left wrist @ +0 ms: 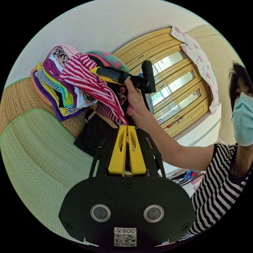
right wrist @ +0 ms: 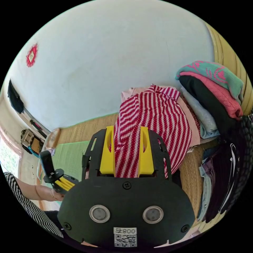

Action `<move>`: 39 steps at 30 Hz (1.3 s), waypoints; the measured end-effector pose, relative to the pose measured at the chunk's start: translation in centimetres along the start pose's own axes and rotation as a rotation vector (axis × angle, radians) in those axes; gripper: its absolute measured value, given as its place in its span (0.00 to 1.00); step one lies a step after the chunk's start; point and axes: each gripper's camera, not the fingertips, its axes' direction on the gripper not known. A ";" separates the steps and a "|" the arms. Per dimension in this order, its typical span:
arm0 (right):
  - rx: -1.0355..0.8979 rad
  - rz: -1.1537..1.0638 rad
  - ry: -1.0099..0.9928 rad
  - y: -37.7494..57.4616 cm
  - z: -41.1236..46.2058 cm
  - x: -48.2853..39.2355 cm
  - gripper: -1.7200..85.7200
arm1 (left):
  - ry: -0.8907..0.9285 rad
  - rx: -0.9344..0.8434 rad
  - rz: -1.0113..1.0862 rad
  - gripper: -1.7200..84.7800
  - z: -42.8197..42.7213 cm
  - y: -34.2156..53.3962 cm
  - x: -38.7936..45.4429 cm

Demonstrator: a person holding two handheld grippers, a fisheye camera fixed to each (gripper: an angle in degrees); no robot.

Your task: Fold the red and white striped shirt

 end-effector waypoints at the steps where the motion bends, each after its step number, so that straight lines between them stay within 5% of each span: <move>1: 0.001 -0.001 0.039 0.3 0.8 -0.5 0.16 | -0.003 0.004 -0.011 0.02 -0.1 0.3 0.7; 12: 0.023 -0.033 -0.012 6.3 2.5 -4.4 0.04 | 0.016 -0.091 -0.038 0.02 -1.3 4.6 10.0; 25: -0.139 0.091 -0.487 30.9 0.7 -11.0 0.03 | 0.016 -0.441 -0.242 0.03 -3.1 25.4 26.8; 39: -0.043 0.199 -0.577 39.4 -4.8 -10.6 0.03 | -0.098 -0.080 -0.342 0.11 -10.8 24.4 34.5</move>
